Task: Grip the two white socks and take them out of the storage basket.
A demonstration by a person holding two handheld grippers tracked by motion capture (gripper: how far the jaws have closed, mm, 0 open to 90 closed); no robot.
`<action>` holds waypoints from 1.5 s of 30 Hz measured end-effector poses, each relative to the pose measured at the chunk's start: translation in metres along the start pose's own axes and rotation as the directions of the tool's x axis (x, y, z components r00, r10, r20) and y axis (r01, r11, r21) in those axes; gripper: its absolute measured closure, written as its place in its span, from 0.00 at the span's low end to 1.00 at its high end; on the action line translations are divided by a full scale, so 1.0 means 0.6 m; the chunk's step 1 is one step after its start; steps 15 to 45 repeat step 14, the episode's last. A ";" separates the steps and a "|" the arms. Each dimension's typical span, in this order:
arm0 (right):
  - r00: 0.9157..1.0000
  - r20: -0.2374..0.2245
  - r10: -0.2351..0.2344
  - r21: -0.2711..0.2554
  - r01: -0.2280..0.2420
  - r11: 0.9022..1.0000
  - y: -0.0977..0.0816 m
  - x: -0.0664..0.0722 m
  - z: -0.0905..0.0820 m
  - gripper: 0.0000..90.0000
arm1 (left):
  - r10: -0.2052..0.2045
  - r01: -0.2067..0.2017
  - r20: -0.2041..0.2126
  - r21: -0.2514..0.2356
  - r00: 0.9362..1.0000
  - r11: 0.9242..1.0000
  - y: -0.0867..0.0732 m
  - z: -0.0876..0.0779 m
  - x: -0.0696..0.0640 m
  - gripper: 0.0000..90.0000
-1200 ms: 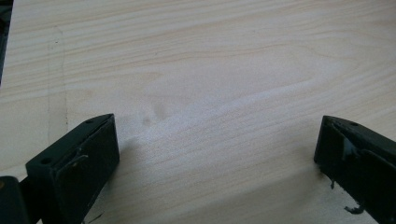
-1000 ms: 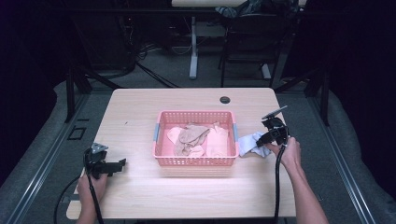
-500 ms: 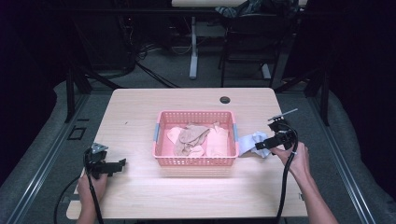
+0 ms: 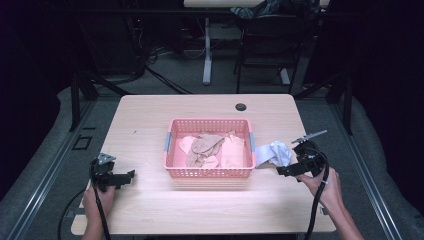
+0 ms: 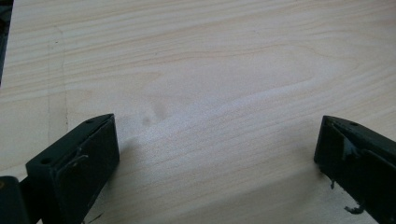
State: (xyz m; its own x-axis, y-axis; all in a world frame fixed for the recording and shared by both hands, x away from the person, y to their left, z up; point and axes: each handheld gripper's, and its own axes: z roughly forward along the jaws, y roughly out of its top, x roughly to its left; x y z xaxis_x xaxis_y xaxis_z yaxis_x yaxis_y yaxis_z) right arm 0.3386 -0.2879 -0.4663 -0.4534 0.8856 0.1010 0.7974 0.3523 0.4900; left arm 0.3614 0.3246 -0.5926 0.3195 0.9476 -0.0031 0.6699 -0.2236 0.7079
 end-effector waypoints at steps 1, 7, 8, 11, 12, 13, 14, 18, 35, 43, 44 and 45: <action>1.000 0.004 -0.005 0.005 0.005 1.000 -0.004 0.002 -0.001 0.11 | -0.002 0.002 0.000 -0.003 1.000 1.000 0.000 0.000 0.000 0.00; 1.000 0.001 -0.025 0.012 0.025 1.000 -0.036 0.016 0.001 0.11 | 0.001 -0.001 0.000 0.000 1.000 1.000 0.000 0.000 0.000 0.00; 1.000 -0.004 -0.030 0.025 0.030 0.999 -0.041 0.017 0.003 0.11 | 0.000 0.000 0.000 0.000 1.000 1.000 0.000 0.000 0.000 0.00; 0.999 0.001 -0.034 0.036 0.034 0.999 -0.051 0.020 0.010 0.12 | -0.002 0.002 0.000 -0.002 1.000 1.000 0.000 0.000 0.000 0.00; 0.999 -0.002 -0.034 0.041 0.034 0.999 -0.053 0.020 0.012 0.12 | -0.002 0.002 0.001 -0.002 1.000 1.000 0.000 0.000 0.000 0.00; 0.999 0.001 -0.034 0.045 0.034 0.998 -0.055 0.019 0.014 0.12 | -0.002 0.002 0.000 -0.002 1.000 1.000 0.000 0.000 0.000 0.00; 1.000 0.002 -0.028 0.045 0.027 0.999 -0.057 0.018 0.016 0.13 | -0.002 0.002 0.000 -0.002 1.000 1.000 0.000 0.000 0.000 0.00; 1.000 0.002 -0.028 0.045 0.027 0.999 -0.057 0.018 0.016 0.13 | -0.002 0.002 0.000 -0.002 1.000 1.000 0.000 0.000 0.000 0.00; 1.000 0.002 -0.028 0.045 0.027 0.999 -0.057 0.018 0.016 0.13 | -0.002 0.002 0.000 -0.002 1.000 1.000 0.000 0.000 0.000 0.00; 1.000 0.002 -0.028 0.045 0.027 0.999 -0.057 0.018 0.016 0.13 | -0.002 0.002 0.000 -0.002 1.000 1.000 0.000 0.000 0.000 0.00; 1.000 0.002 -0.028 0.045 0.027 0.999 -0.057 0.018 0.016 0.13 | -0.002 0.002 0.000 -0.002 1.000 1.000 0.000 0.000 0.000 0.00; 1.000 0.002 -0.028 0.045 0.027 0.999 -0.057 0.018 0.016 0.13 | -0.002 0.002 0.000 -0.002 1.000 1.000 0.000 0.000 0.000 0.00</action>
